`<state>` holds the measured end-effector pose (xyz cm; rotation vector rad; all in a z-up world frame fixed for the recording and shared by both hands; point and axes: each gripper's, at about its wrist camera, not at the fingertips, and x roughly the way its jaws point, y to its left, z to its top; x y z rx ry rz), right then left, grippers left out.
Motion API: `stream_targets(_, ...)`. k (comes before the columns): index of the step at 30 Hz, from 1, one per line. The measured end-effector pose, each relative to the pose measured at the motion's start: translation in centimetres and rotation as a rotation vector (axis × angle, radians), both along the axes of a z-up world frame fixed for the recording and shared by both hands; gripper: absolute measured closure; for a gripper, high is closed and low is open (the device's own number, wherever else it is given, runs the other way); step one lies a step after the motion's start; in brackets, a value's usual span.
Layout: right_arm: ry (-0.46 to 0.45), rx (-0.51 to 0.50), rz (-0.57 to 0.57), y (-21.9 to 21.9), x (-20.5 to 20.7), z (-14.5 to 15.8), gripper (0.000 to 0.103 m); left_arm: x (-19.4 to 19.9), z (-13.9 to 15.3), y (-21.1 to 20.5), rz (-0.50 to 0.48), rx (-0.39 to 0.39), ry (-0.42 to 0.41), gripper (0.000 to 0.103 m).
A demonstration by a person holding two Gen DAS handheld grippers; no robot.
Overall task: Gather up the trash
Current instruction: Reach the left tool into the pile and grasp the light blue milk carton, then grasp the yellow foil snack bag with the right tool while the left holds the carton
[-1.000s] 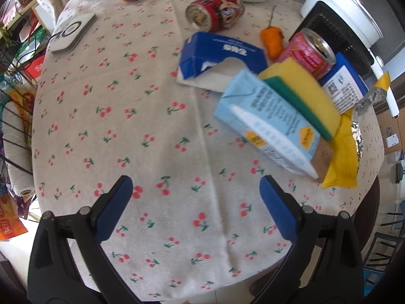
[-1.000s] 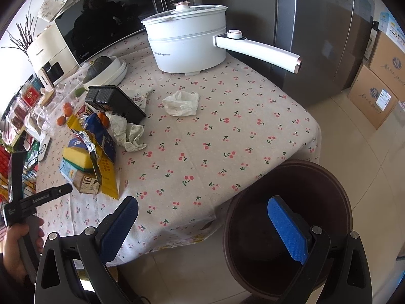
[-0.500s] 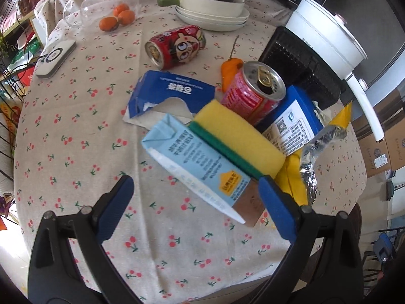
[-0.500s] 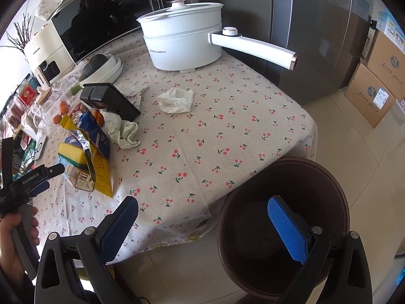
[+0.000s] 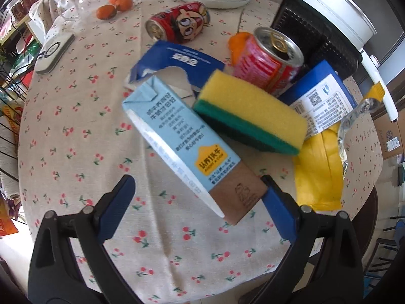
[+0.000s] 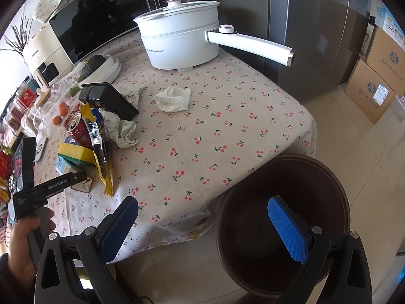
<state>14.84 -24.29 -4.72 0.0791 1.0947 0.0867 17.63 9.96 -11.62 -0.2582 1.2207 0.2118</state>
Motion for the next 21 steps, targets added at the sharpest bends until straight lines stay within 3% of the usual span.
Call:
stream_targets(2,-0.002,0.004,0.006,0.2,0.0,0.1,0.000,-0.7,0.1,2.3,0.025,-0.028,-0.001,0.010)
stream_targets(7,-0.001,0.000,0.030,1.7,0.3,0.0,0.000,-1.3,-0.8,5.6,0.049,-0.185,-0.027,0.027)
stream_targets(11,0.022,-0.010,0.047,3.4,0.8,-0.9,0.000,-1.3,-1.3,5.6,0.024,-0.301,-0.017,0.061)
stream_targets(21,0.049,0.024,0.116,9.6,3.0,-2.3,0.000,-3.5,3.5,5.0,-0.096,-0.144,-0.160,0.063)
